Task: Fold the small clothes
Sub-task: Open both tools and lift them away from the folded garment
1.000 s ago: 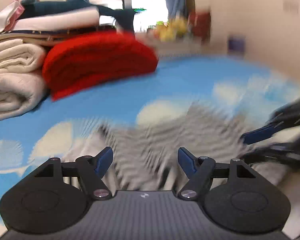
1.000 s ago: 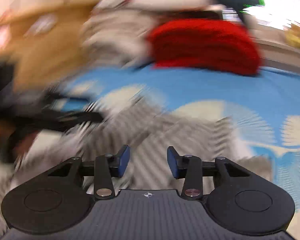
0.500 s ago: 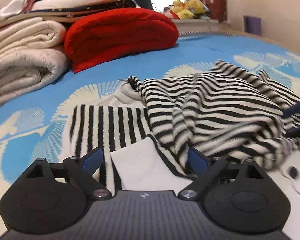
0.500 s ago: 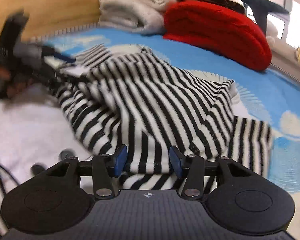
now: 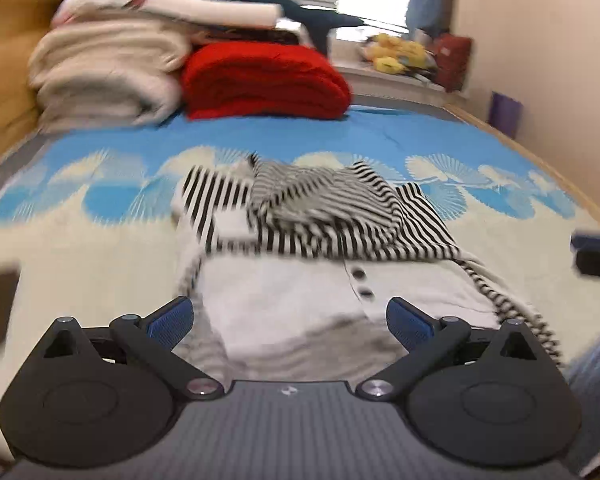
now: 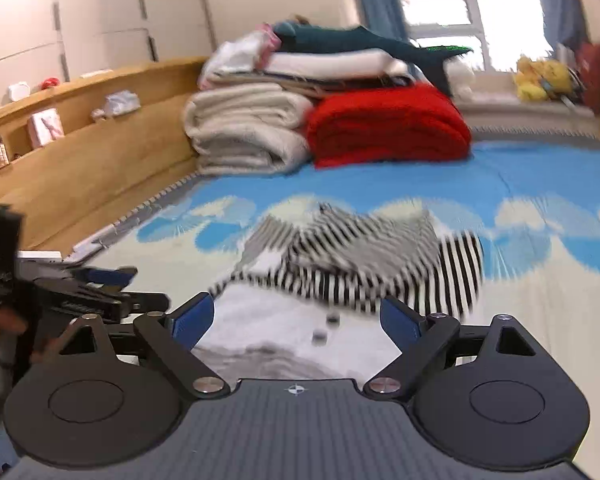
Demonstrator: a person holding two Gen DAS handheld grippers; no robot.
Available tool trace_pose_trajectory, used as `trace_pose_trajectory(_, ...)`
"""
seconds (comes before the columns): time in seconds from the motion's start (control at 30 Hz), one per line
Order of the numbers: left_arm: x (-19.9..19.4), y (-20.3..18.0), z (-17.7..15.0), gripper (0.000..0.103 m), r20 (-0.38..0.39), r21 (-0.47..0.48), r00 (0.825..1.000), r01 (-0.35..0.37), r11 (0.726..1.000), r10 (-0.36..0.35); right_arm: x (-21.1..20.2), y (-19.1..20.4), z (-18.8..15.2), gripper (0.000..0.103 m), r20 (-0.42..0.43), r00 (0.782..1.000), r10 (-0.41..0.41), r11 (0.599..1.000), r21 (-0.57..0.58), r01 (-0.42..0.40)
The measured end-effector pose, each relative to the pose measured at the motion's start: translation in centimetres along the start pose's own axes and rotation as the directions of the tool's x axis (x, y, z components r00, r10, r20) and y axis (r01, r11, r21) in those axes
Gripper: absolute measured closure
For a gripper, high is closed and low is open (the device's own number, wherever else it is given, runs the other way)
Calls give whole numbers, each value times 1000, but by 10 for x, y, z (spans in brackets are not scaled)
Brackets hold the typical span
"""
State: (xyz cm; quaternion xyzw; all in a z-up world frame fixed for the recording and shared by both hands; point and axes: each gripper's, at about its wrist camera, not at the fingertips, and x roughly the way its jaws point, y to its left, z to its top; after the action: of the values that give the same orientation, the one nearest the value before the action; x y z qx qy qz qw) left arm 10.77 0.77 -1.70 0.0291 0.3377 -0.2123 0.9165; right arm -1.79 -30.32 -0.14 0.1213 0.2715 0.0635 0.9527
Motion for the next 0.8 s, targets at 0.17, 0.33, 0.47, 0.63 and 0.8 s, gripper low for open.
trace_pose_trajectory(0.17, -49, -5, -41, 0, -51, -105, 994, -103, 989, 98, -25, -4, -36, 12, -178, 982, -58, 972, 212, 96)
trace_pose_trajectory(0.33, -90, -20, -68, 0, -39, -56, 989, -143, 988, 141, -60, 10, -57, 12, -174, 980, -102, 969, 206, 137)
trace_pose_trajectory(0.47, -119, -30, -80, 0, -1, -36, 992, -127, 991, 127, -83, 24, -67, 12, -155, 981, -114, 974, 179, 141)
trace_pose_trajectory(0.63, -141, -38, -81, 0, 46, -29, 992, -118, 993, 119, -102, 37, -73, 12, -127, 981, -145, 976, 144, 163)
trace_pose_trajectory(0.8, -150, -40, -79, 0, 70, -27, 991, -116, 993, 117, -107, 42, -75, 12, -120, 980, -158, 976, 128, 174)
